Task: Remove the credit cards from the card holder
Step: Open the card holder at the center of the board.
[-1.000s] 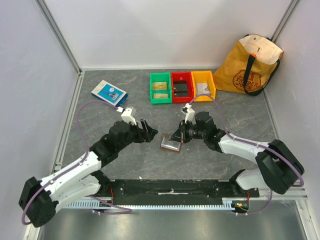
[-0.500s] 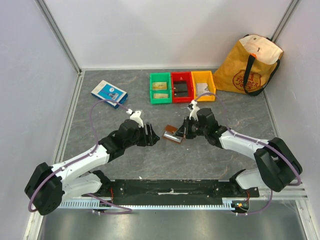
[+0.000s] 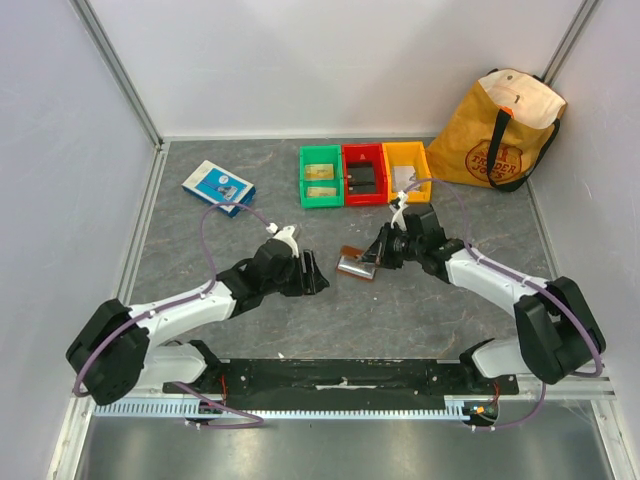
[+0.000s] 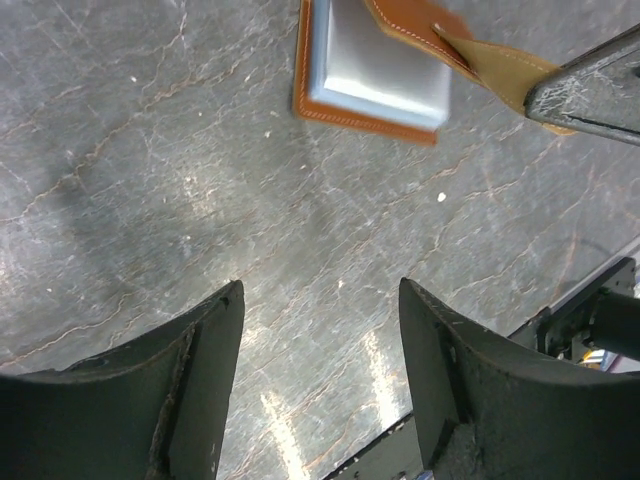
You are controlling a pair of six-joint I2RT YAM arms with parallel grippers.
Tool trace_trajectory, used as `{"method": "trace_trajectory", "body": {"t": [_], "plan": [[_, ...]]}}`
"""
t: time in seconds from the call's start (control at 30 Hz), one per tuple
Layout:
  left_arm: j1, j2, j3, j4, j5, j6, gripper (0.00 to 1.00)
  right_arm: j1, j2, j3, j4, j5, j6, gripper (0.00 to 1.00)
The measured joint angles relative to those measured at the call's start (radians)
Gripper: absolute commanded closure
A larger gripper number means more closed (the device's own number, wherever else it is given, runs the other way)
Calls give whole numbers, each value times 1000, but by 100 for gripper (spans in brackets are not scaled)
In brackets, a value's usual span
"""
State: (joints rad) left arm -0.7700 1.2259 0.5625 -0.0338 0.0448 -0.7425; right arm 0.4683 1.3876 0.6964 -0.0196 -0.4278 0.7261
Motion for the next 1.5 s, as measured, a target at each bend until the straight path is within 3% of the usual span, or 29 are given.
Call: {"method": "trace_trajectory", "body": {"t": [0.1,0.3,0.47,0.73,1.2,1.5], "plan": [[0,-29,-3,14,-12,-11,42,29,-10,82,-80,30,-16,91],[0,-106,-21,13,-31,-16,45,145,0,211,-234,136,-37,91],[0,-118,-46,12,-43,-16,46,204,22,269,-299,190,-40,98],[0,-20,-31,11,-14,-15,47,115,64,232,-289,163,4,99],[-15,262,166,60,18,3,51,-1,110,225,-277,120,13,100],[-17,368,230,61,16,27,48,-109,161,180,-281,105,-34,99]]}}
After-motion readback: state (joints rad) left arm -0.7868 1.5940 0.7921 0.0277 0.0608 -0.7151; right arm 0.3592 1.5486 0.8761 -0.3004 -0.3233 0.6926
